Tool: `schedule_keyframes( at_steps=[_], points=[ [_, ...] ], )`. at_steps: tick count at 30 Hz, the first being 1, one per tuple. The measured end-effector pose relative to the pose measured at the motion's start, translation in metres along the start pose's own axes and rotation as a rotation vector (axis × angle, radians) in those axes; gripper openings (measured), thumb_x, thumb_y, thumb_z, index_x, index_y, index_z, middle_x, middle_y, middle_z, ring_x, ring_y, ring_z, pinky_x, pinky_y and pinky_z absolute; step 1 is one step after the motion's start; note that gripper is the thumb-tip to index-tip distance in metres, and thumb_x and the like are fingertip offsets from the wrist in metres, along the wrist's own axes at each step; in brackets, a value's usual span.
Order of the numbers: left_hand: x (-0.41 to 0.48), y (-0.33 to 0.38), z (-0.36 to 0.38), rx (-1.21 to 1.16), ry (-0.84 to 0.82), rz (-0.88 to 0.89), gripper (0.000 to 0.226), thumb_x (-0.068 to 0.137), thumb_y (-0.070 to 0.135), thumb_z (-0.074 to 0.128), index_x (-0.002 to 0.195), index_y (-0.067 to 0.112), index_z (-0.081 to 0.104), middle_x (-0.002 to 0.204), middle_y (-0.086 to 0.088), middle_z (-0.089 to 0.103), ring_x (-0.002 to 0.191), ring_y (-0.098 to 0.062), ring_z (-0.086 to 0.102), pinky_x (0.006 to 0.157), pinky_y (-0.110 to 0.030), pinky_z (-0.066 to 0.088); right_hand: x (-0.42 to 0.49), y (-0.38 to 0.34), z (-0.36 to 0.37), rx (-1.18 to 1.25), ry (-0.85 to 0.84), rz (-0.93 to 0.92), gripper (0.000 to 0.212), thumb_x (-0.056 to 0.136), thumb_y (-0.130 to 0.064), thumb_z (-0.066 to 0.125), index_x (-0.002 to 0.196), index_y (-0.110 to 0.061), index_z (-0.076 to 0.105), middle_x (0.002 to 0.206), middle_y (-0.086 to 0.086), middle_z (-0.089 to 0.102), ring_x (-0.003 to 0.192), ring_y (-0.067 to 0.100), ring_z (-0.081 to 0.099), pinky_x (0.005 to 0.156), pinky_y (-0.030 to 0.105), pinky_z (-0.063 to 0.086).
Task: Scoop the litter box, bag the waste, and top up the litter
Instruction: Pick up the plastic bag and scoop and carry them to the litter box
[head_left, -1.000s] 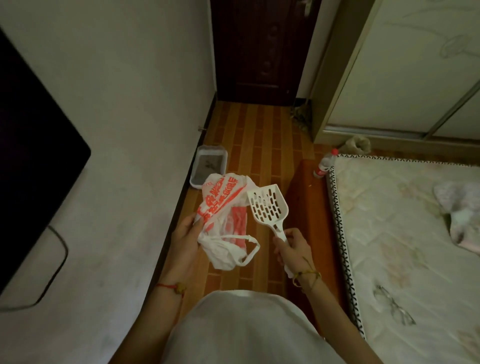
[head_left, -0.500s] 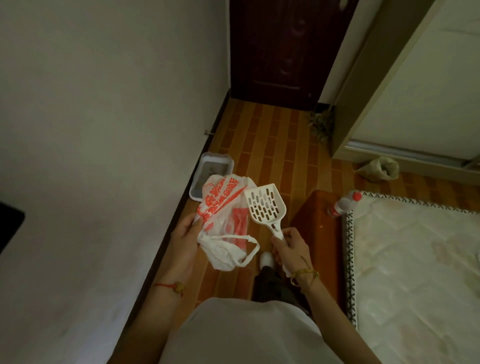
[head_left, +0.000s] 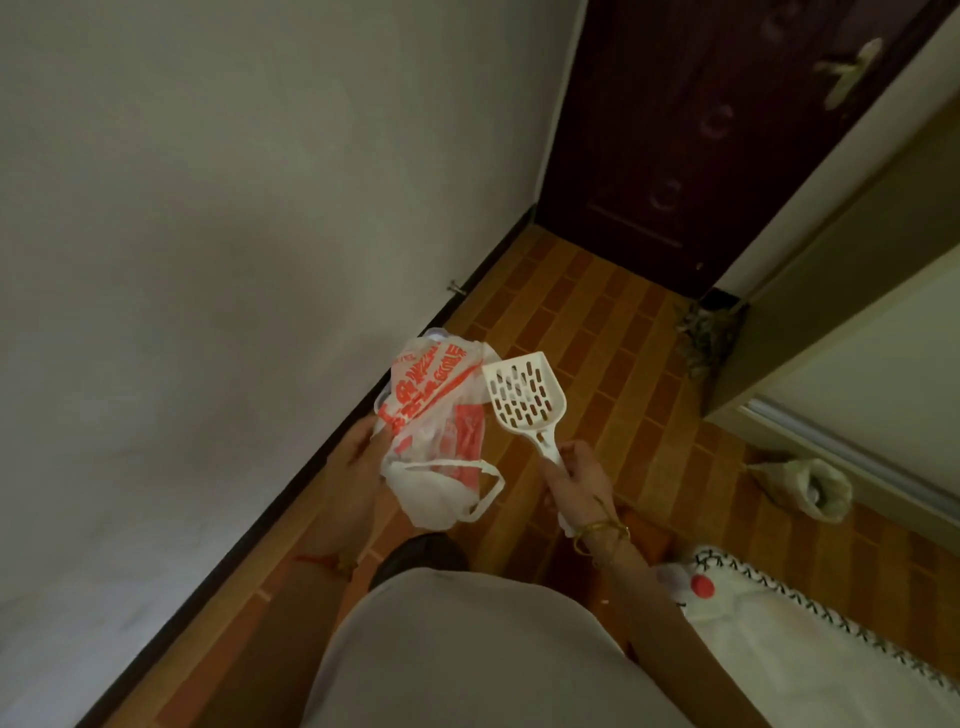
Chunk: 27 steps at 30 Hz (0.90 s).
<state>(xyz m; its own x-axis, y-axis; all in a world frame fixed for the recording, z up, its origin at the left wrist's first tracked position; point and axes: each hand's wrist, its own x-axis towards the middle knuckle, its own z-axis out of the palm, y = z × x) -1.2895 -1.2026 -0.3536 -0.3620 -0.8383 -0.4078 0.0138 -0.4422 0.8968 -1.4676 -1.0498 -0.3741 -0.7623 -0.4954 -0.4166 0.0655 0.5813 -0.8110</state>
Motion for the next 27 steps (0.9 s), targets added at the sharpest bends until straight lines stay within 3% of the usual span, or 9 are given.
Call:
schedule_keyframes(
  at_steps=[2, 4, 7, 9, 11, 14, 23, 27],
  points=[
    [0.015, 0.002, 0.012, -0.004, 0.017, 0.005, 0.035, 0.073, 0.056, 0.071, 0.095, 0.028, 0.071, 0.101, -0.003, 0.071, 0.104, -0.028, 0.065, 0.1, -0.052, 0.048, 0.024, -0.006, -0.005, -0.007, -0.022, -0.002, 0.016, 0.09, -0.025, 0.06, 0.103, -0.021, 0.051, 0.088, 0.007, 0.066, 0.066, 0.018, 0.061, 0.054, 0.027, 0.049],
    [0.033, 0.001, 0.02, 0.003, -0.001, 0.007, 0.049, 0.061, 0.065, 0.076, 0.093, 0.029, 0.072, 0.104, -0.008, 0.071, 0.108, -0.035, 0.064, 0.1, -0.057, 0.047, 0.05, -0.011, -0.007, -0.035, -0.046, 0.001, 0.015, 0.09, -0.026, 0.06, 0.102, -0.021, 0.051, 0.086, 0.006, 0.066, 0.065, 0.017, 0.06, 0.053, 0.025, 0.047],
    [0.058, 0.006, 0.033, -0.008, -0.05, 0.033, 0.032, 0.094, 0.036, 0.06, 0.11, 0.008, 0.064, 0.114, -0.021, 0.066, 0.109, -0.043, 0.063, 0.094, -0.06, 0.05, 0.092, -0.018, -0.006, 0.015, -0.071, 0.003, 0.021, 0.088, -0.027, 0.063, 0.104, -0.016, 0.054, 0.085, 0.008, 0.066, 0.067, 0.019, 0.06, 0.057, 0.027, 0.049],
    [0.078, 0.008, 0.043, 0.015, -0.05, 0.05, 0.025, 0.101, 0.022, 0.049, 0.112, 0.004, 0.062, 0.109, -0.014, 0.069, 0.103, -0.037, 0.067, 0.083, -0.047, 0.058, 0.118, -0.027, -0.004, 0.055, -0.081, -0.015, 0.025, 0.086, -0.026, 0.064, 0.106, -0.012, 0.056, 0.084, 0.01, 0.066, 0.067, 0.02, 0.058, 0.061, 0.03, 0.048],
    [0.099, 0.015, 0.058, 0.012, -0.028, 0.055, 0.024, 0.102, 0.021, 0.048, 0.113, 0.006, 0.064, 0.108, -0.008, 0.072, 0.1, -0.03, 0.07, 0.079, -0.039, 0.059, 0.146, -0.04, -0.002, 0.05, -0.097, -0.036, 0.022, 0.088, -0.022, 0.063, 0.105, -0.013, 0.054, 0.081, 0.01, 0.065, 0.064, 0.018, 0.057, 0.057, 0.028, 0.047],
    [0.136, 0.024, 0.075, -0.015, 0.045, 0.039, 0.028, 0.101, 0.023, 0.05, 0.118, 0.005, 0.062, 0.113, -0.014, 0.069, 0.103, -0.032, 0.068, 0.086, -0.047, 0.057, 0.191, -0.063, 0.002, 0.04, -0.152, -0.05, 0.019, 0.089, -0.018, 0.061, 0.106, -0.013, 0.053, 0.078, 0.01, 0.063, 0.059, 0.016, 0.054, 0.051, 0.026, 0.043],
    [0.238, 0.053, 0.111, -0.152, 0.222, 0.01, 0.028, 0.1, 0.019, 0.05, 0.119, 0.002, 0.062, 0.119, -0.021, 0.065, 0.11, -0.038, 0.063, 0.092, -0.048, 0.053, 0.311, -0.124, 0.019, -0.093, -0.268, -0.117, 0.017, 0.087, -0.023, 0.064, 0.099, -0.021, 0.053, 0.089, 0.013, 0.064, 0.07, 0.022, 0.058, 0.063, 0.033, 0.05],
    [0.262, 0.065, 0.122, -0.143, 0.267, 0.039, 0.019, 0.1, 0.019, 0.049, 0.106, 0.011, 0.065, 0.111, -0.015, 0.066, 0.101, -0.029, 0.064, 0.081, -0.036, 0.053, 0.34, -0.14, 0.028, -0.089, -0.32, -0.115, 0.016, 0.088, -0.019, 0.063, 0.101, -0.019, 0.054, 0.087, 0.011, 0.062, 0.071, 0.022, 0.055, 0.06, 0.031, 0.046]
  ],
)
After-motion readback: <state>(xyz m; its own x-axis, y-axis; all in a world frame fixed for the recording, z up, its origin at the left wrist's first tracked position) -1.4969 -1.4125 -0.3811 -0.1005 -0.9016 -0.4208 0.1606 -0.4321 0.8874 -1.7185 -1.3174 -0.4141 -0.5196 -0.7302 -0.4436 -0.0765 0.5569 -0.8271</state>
